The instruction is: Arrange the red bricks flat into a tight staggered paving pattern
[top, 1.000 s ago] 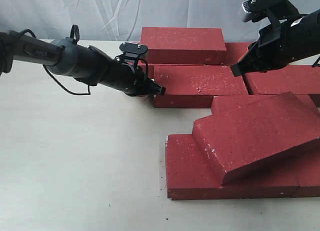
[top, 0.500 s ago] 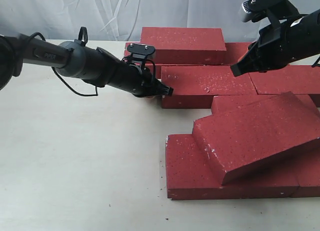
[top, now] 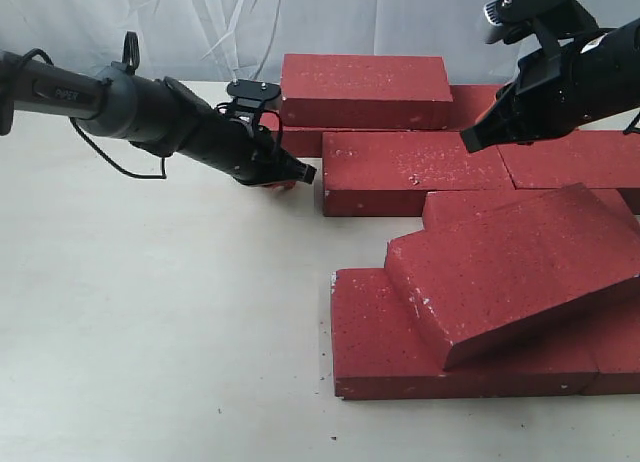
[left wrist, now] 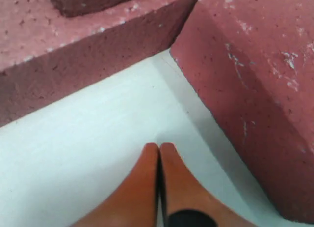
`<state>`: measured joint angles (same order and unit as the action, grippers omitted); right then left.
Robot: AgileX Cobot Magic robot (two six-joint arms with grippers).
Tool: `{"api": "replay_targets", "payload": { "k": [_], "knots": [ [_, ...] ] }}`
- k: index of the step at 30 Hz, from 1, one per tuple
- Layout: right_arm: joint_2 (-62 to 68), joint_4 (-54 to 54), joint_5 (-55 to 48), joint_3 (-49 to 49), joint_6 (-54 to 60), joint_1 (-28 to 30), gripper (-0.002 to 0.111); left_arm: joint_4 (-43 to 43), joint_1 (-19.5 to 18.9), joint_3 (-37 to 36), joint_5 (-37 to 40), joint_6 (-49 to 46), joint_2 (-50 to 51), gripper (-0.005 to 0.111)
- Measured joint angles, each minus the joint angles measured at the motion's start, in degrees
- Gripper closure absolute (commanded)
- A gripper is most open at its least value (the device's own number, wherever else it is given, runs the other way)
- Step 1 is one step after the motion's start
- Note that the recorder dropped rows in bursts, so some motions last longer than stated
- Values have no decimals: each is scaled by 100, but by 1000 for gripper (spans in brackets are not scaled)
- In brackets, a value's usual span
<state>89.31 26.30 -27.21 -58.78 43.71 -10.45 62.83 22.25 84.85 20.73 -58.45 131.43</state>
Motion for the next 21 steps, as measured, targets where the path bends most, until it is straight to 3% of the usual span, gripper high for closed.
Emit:
{"api": "replay_targets", "payload": {
  "k": [9,21],
  "knots": [
    [0,0,0,0,0,0,109,18,165,12,371,61,-21,107],
    [0,0,0,0,0,0,109,-7,463,12,66,61,-32,107]
  ]
}}
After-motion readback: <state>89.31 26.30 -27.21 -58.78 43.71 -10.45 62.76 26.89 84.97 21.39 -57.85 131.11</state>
